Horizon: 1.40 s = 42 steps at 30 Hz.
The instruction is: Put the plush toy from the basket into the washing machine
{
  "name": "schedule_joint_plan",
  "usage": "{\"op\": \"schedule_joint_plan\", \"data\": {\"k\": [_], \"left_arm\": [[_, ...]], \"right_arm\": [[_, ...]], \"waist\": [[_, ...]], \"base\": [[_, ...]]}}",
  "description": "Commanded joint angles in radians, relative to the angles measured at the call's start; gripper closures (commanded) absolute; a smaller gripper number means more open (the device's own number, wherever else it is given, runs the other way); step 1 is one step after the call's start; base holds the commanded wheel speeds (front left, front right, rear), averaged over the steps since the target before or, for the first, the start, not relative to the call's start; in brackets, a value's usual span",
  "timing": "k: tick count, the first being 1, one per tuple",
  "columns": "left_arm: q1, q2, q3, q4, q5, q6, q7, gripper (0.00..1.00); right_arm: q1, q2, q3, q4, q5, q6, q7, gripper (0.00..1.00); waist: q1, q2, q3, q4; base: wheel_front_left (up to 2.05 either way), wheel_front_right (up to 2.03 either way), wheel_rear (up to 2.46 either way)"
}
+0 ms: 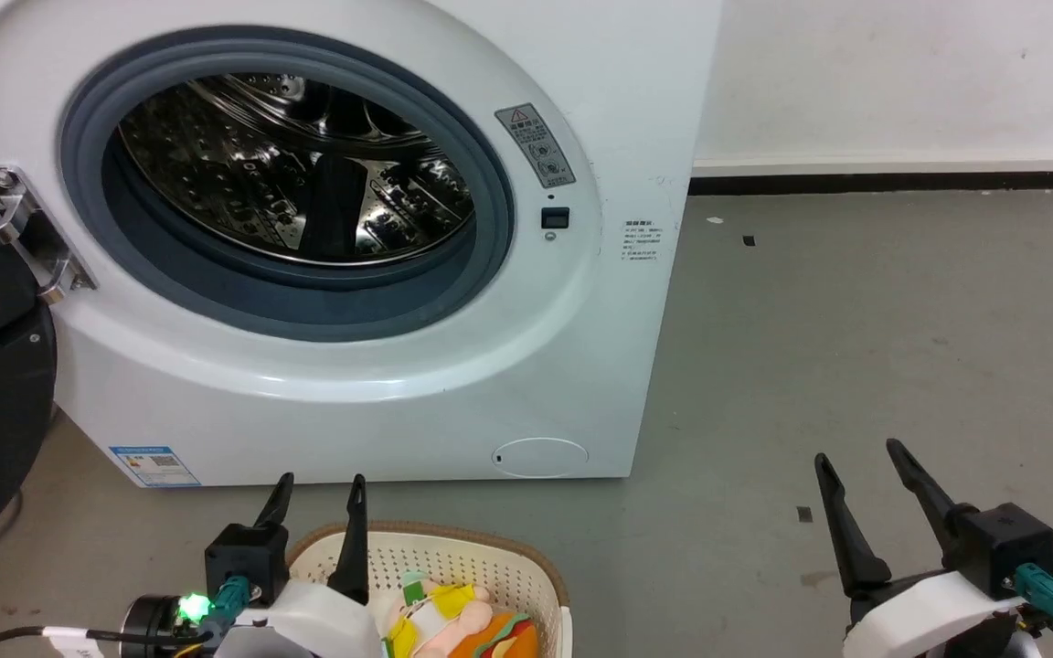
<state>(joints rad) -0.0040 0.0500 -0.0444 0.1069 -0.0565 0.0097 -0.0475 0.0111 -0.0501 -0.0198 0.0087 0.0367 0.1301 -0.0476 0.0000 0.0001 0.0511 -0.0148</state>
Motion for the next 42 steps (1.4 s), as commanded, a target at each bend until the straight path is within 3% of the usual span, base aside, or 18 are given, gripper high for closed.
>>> {"op": "schedule_joint_plan", "data": {"k": [1, 21, 42], "left_arm": [[-0.018, 0.0, -0.003, 0.013, -0.007, 0.001, -0.01, 0.0], [-0.125, 0.019, -0.039, 0.243, -0.061, -0.017, -0.049, 0.0], [-0.313, 0.075, -0.076, 0.563, -0.127, -0.034, -0.048, 0.0]], "right_arm": [[-0.021, 0.0, -0.002, -0.002, 0.01, 0.0, -0.011, 0.0], [-0.064, 0.0, 0.017, -0.02, 0.015, 0.0, -0.052, 0.0], [-0.125, 0.0, 0.015, -0.051, 0.052, 0.0, -0.096, 0.0]], "waist": [[0.0, -0.0001, 0.005, -0.002], [0.0, -0.0001, 0.125, -0.04], [0.0, -0.0001, 0.333, -0.112]], "base": [[0.0, 0.0, 0.0], [0.0, 0.0, 0.0], [0.0, 0.0, 0.0]]}}
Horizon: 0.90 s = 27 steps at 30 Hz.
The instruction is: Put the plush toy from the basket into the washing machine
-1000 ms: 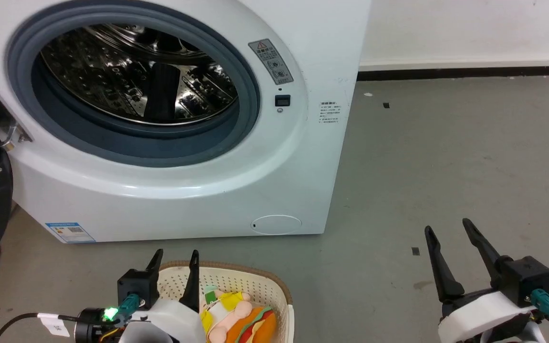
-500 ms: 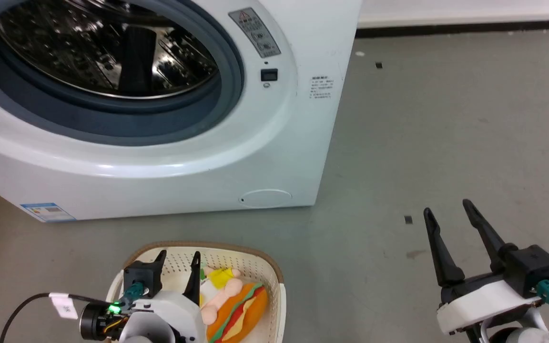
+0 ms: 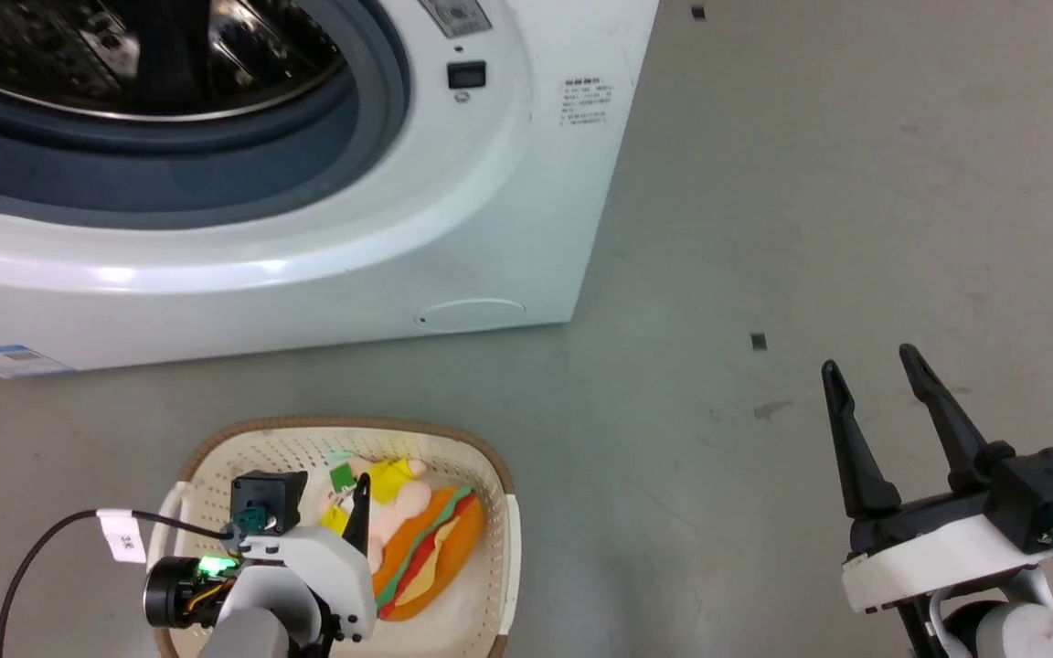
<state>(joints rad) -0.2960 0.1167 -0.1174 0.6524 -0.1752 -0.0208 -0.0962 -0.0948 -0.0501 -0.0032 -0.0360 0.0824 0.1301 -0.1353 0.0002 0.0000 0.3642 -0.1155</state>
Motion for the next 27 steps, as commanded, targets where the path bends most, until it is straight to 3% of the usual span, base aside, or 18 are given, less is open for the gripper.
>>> {"op": "schedule_joint_plan", "data": {"k": [1, 27], "left_arm": [[-0.03, 0.011, -0.005, 0.03, -0.012, -0.004, 0.001, 0.0], [-0.276, 0.11, -0.084, 0.314, -0.07, 0.002, 0.059, 0.0]], "right_arm": [[-0.023, 0.0, -0.001, -0.008, 0.008, 0.0, -0.01, 0.0], [-0.084, 0.0, -0.024, -0.076, 0.077, 0.0, -0.062, 0.0]], "waist": [[-0.0002, 0.0, 0.031, -0.015], [-0.0002, 0.0, 0.31, -0.115]], "base": [[0.0, 0.0, 0.0], [0.0, 0.0, 0.0]]}}
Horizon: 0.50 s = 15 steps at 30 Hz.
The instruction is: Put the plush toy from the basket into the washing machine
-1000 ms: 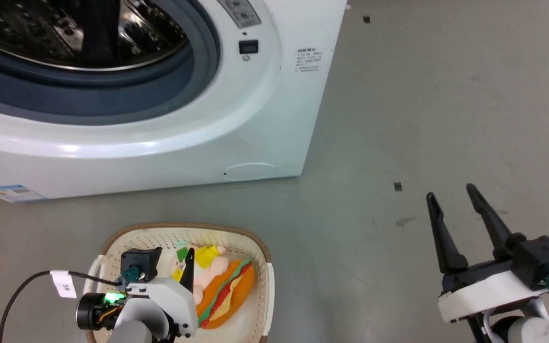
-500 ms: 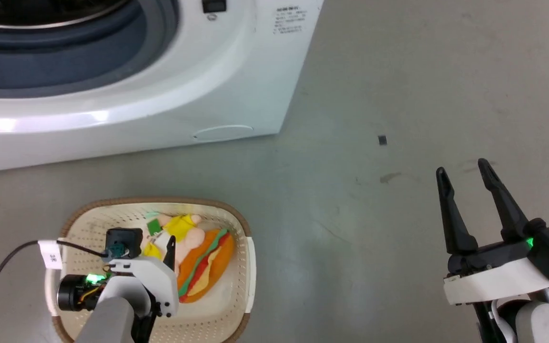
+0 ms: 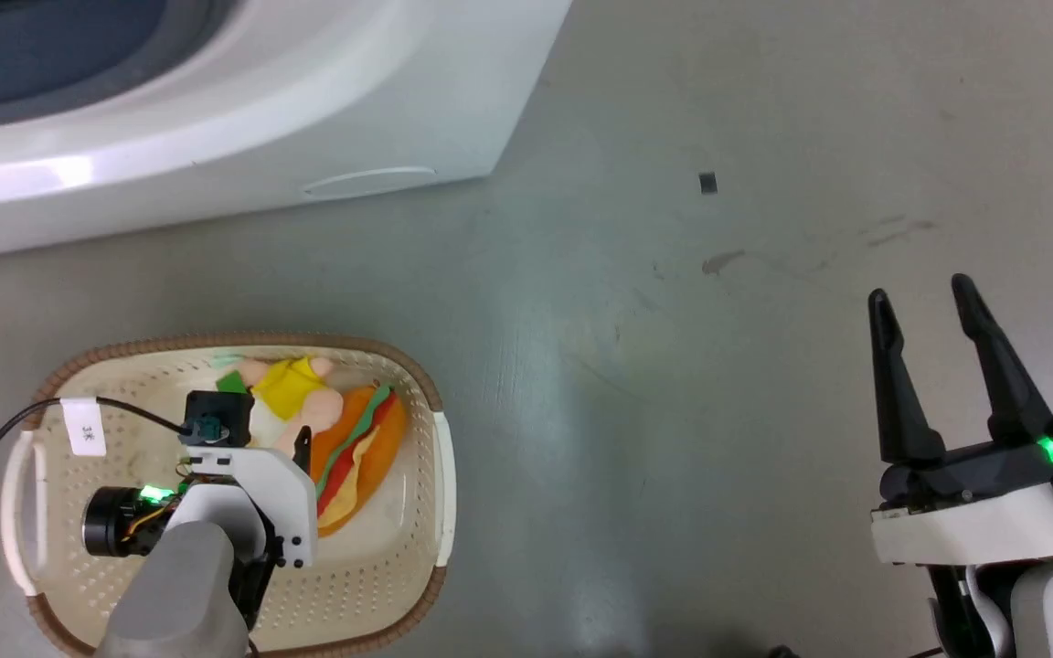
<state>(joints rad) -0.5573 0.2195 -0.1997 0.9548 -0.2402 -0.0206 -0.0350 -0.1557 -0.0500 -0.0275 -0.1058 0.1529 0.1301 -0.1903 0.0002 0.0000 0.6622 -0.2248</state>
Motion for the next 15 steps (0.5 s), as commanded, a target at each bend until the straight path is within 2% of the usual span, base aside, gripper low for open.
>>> {"op": "schedule_joint_plan", "data": {"k": [1, 15], "left_arm": [[-0.024, 0.01, -0.006, 0.022, -0.006, 0.002, 0.001, 0.0], [-0.147, 0.06, -0.085, 0.17, -0.014, 0.012, 0.014, 0.0]], "right_arm": [[-0.024, 0.0, -0.003, -0.008, 0.006, 0.0, -0.009, 0.0], [-0.064, 0.0, -0.003, -0.049, 0.018, 0.001, -0.039, 0.0]], "waist": [[-0.0002, 0.0, 0.023, -0.007], [-0.0002, 0.0, 0.183, -0.059]], "base": [[0.0, 0.0, 0.0], [0.0, 0.0, 0.0]]}}
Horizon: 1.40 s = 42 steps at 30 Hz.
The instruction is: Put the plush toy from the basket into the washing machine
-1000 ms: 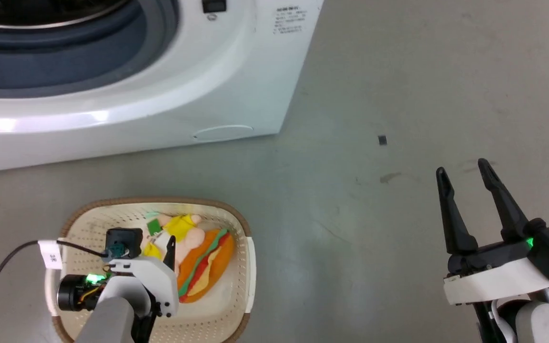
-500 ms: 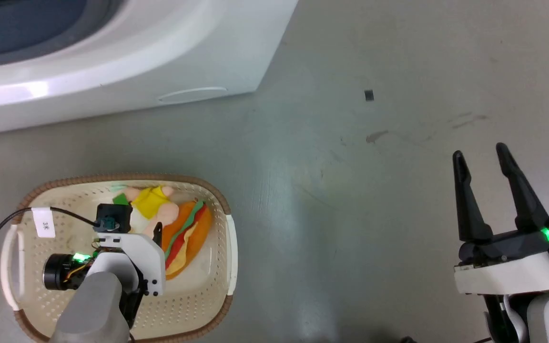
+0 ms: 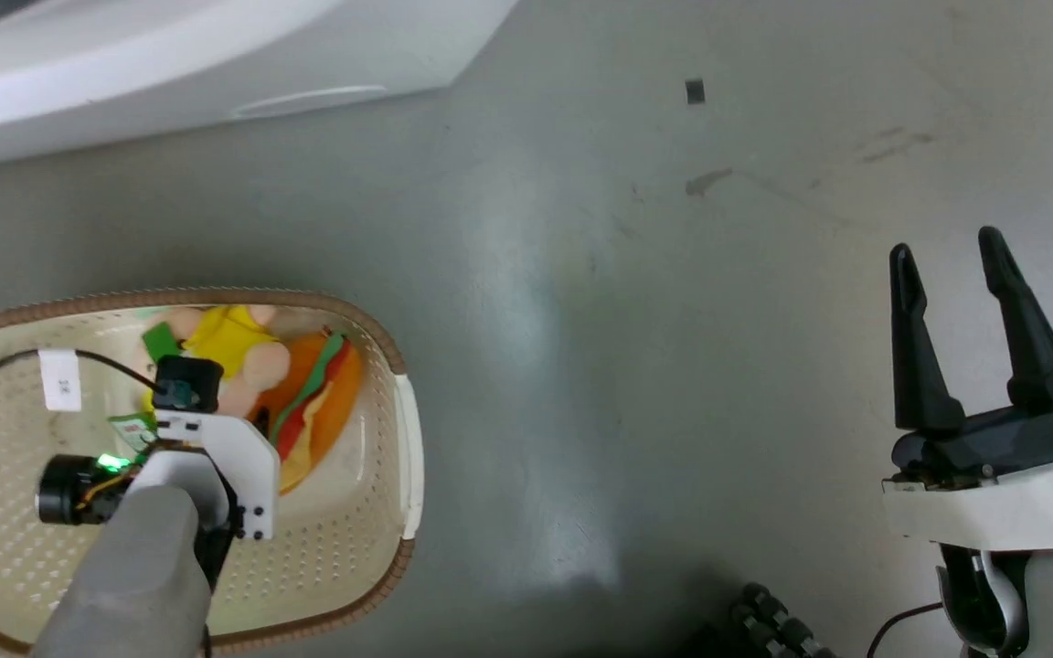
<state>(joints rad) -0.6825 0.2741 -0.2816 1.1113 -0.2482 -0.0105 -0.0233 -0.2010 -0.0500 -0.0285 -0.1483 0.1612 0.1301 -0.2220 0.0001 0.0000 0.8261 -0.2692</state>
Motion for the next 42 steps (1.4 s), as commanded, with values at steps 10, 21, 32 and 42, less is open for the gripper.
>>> {"op": "schedule_joint_plan", "data": {"k": [10, 21, 32, 42], "left_arm": [[-0.11, 0.046, -0.071, 0.117, -0.006, -0.004, 0.036, 0.0], [-0.11, 0.027, -0.087, 0.178, -0.054, -0.031, 0.03, 1.0], [0.058, -0.044, -0.123, 0.179, -0.06, -0.053, -0.073, 1.0], [0.175, -0.109, -0.13, 0.167, -0.09, -0.084, -0.2, 1.0]], "right_arm": [[-0.036, 0.0, 0.025, -0.027, 0.035, 0.001, -0.028, 0.0], [-0.061, 0.0, 0.026, -0.006, 0.034, 0.001, -0.04, 0.0], [-0.026, 0.0, 0.042, 0.081, 0.013, 0.001, -0.04, 0.0], [0.046, 0.0, 0.037, 0.134, -0.031, 0.001, -0.04, 0.0]], "waist": [[-0.0001, 0.0, 0.121, -0.057], [-0.0001, 0.0, 0.093, -0.061], [-0.0001, 0.0, -0.205, 0.0], [-0.0001, 0.0, -0.451, 0.102]], "base": [[0.0, 0.0, 0.0], [0.0, 0.0, 0.0], [0.0, 0.0, 0.0], [0.0, 0.0, 0.0]]}}
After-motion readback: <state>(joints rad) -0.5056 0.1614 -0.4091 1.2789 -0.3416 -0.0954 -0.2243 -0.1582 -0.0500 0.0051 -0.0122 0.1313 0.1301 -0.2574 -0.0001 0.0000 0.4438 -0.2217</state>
